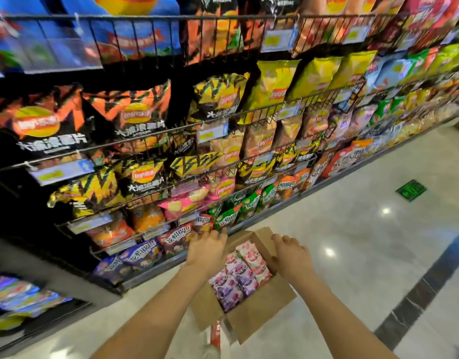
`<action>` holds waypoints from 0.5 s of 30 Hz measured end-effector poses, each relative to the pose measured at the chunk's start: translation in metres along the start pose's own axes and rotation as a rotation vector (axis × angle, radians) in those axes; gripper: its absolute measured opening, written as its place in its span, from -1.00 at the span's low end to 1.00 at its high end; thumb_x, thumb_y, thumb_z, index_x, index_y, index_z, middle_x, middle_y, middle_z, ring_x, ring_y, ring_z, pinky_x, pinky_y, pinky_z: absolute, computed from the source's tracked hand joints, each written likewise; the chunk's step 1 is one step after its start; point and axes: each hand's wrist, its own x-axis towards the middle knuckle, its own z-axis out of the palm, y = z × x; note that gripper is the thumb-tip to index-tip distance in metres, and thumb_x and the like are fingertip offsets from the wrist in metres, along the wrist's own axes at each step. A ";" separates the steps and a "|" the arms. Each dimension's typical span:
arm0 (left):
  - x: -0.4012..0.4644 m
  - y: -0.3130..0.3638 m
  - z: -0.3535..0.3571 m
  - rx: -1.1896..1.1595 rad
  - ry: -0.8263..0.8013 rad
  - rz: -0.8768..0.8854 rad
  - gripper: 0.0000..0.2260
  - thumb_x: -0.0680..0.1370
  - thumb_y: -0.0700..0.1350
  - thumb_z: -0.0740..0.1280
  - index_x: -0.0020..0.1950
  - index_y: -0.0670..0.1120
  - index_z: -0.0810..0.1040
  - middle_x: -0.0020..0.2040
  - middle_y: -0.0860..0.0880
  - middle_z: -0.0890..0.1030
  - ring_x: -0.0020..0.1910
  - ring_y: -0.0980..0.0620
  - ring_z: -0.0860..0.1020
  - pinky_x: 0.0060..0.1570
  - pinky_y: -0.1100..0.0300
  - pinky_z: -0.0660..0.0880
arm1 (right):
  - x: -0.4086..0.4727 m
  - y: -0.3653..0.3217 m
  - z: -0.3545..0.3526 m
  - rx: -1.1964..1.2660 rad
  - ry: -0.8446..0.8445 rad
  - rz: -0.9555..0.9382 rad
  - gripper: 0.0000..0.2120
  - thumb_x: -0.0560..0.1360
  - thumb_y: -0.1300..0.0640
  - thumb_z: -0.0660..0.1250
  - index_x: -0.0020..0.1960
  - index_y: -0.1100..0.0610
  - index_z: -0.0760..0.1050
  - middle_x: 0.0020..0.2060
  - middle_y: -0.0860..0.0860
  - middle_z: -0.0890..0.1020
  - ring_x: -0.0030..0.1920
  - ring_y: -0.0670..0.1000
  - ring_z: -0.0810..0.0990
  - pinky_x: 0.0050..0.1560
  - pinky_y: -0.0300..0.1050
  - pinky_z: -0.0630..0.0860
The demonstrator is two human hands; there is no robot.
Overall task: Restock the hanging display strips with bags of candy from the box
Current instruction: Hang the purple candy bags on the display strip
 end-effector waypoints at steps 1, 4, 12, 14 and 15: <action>0.008 0.002 0.002 -0.005 -0.014 -0.009 -0.61 0.61 -0.06 0.10 0.43 -0.12 0.23 0.30 -0.13 0.41 0.27 -0.13 0.39 0.17 -0.05 0.41 | 0.008 0.004 0.002 0.005 -0.014 -0.007 -0.49 0.56 0.05 0.17 0.46 0.07 0.11 0.32 0.07 0.38 0.32 0.10 0.37 0.20 0.00 0.39; 0.029 0.008 0.013 -0.043 -0.063 -0.058 -0.63 0.60 -0.10 0.13 0.40 -0.10 0.27 0.31 -0.12 0.40 0.28 -0.12 0.39 0.14 -0.01 0.39 | 0.031 0.015 0.012 -0.008 -0.084 -0.041 -0.47 0.57 0.01 0.15 0.48 0.07 0.08 0.30 0.09 0.40 0.32 0.12 0.37 0.23 0.00 0.38; 0.088 0.022 0.063 -0.169 -0.181 -0.263 -0.64 0.61 -0.08 0.10 0.41 -0.09 0.27 0.36 -0.09 0.35 0.32 -0.09 0.36 0.22 0.06 0.34 | 0.109 0.045 0.051 -0.033 -0.232 -0.138 -0.55 0.56 0.03 0.15 0.40 0.12 0.19 0.25 0.10 0.42 0.26 0.15 0.42 0.17 -0.01 0.41; 0.104 0.023 0.080 -0.182 -0.210 -0.333 -0.63 0.62 -0.08 0.08 0.42 -0.11 0.27 0.36 -0.09 0.36 0.31 -0.07 0.37 0.22 0.05 0.34 | 0.132 0.051 0.063 -0.052 -0.258 -0.183 -0.58 0.56 0.06 0.16 0.38 0.12 0.20 0.26 0.10 0.41 0.25 0.16 0.42 0.16 -0.01 0.42; 0.111 0.023 0.089 -0.191 -0.225 -0.363 -0.64 0.61 -0.09 0.09 0.41 -0.11 0.28 0.33 -0.10 0.39 0.28 -0.07 0.40 0.19 0.05 0.36 | 0.142 0.053 0.069 -0.047 -0.267 -0.196 -0.59 0.56 0.06 0.17 0.37 0.12 0.22 0.26 0.10 0.41 0.24 0.16 0.43 0.16 -0.02 0.43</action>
